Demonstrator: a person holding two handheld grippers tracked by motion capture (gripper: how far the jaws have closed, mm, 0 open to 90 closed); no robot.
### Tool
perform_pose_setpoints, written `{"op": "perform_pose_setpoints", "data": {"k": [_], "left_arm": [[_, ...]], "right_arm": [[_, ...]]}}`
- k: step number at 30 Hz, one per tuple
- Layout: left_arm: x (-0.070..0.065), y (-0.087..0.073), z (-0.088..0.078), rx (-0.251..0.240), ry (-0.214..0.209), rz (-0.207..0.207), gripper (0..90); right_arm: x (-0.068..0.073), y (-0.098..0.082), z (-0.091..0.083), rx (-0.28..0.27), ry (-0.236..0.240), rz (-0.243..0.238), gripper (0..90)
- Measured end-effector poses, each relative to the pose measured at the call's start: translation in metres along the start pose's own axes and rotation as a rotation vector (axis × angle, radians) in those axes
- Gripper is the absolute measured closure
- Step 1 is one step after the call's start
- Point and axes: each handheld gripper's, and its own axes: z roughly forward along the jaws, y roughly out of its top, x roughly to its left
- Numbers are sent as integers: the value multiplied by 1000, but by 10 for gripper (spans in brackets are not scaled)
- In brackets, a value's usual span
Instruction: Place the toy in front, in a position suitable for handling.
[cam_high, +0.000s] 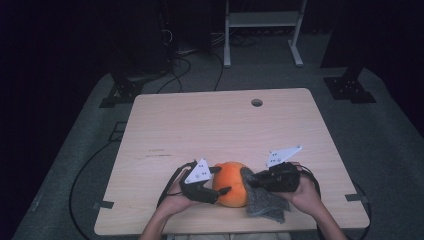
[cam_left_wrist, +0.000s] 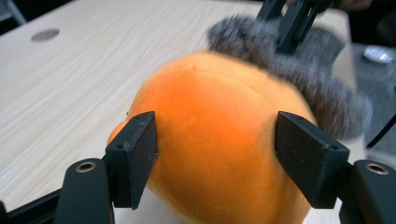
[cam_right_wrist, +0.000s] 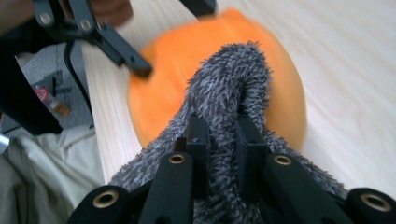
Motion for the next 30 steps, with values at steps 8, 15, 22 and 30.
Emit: {"op": "perform_pose_setpoints", "data": {"k": [8, 15, 22, 30], "left_arm": [[6, 7, -8, -62, -42, -75, 184], [-1, 5, 11, 12, 9, -61, 143], [-12, 12, 6, -105, 123, 49, 432], [-2, 4, 6, -120, 76, -22, 265]], "right_arm": [[6, 5, 5, -3, -22, -28, 782], [10, 5, 11, 26, 22, -52, 781], [9, 7, 2, -25, -36, -51, 786], [2, 5, 12, -57, -64, -11, 785]]}}
